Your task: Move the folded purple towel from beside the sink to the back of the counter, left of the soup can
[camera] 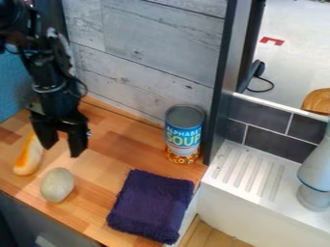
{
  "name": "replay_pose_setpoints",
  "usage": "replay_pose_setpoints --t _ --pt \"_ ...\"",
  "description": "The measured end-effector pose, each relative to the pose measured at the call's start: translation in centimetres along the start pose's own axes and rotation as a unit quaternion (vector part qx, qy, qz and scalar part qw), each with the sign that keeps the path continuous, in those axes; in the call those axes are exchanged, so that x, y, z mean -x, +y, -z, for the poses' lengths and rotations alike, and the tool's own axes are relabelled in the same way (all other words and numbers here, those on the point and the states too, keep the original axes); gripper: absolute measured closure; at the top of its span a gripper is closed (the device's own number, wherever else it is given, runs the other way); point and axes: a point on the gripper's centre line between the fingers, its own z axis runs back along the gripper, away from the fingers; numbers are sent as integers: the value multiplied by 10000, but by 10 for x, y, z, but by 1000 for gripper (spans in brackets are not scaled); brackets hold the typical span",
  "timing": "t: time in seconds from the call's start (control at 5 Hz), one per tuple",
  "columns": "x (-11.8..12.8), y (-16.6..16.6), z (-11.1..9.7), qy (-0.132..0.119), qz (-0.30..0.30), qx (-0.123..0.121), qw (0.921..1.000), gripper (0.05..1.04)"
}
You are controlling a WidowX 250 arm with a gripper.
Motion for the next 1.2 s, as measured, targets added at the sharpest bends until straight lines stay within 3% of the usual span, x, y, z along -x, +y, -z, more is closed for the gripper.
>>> replay_pose_setpoints --t 0.4,0.8,1.0,1.2 --pt "-8 -49 6 -58 811 21 9967 85" --pt "-13 -100 17 -45 1587 53 9873 85" --pt "-13 -118 24 -61 2057 -106 9785 85" --pt "11 -110 13 -41 2029 -634 9771 85"
